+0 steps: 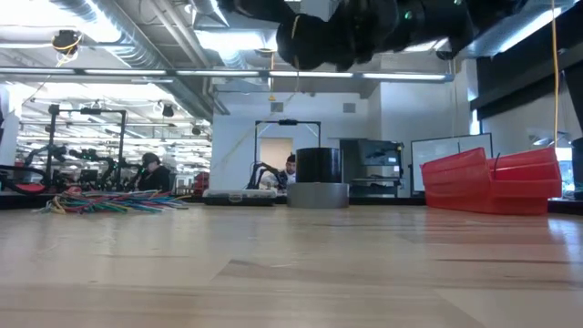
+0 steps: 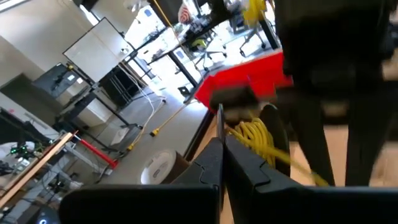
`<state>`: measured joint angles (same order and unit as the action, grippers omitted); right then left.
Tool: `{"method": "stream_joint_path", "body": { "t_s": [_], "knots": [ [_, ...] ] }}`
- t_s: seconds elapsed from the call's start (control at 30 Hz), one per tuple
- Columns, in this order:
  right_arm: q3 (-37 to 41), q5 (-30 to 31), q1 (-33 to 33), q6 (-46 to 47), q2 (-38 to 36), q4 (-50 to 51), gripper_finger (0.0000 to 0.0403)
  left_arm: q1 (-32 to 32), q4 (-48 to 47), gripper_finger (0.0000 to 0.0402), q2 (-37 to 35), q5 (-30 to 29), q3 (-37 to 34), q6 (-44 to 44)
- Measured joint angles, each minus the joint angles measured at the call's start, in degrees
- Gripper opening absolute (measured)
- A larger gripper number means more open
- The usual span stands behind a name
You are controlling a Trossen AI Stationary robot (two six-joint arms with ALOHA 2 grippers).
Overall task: Coil cords
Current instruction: Uncoil the yellow wire from the black spool
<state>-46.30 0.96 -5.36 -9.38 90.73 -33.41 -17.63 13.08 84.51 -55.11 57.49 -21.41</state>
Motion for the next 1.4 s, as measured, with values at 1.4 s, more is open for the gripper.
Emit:
{"method": "stream_joint_path", "body": {
  "t_s": [1.4],
  "knots": [
    [3.1, -10.1, -3.2, -2.2, -10.7, 14.4, 0.0005, 7.0, 5.7, 0.0000, -3.2, 0.5, 0.0, -10.2]
  ]
}}
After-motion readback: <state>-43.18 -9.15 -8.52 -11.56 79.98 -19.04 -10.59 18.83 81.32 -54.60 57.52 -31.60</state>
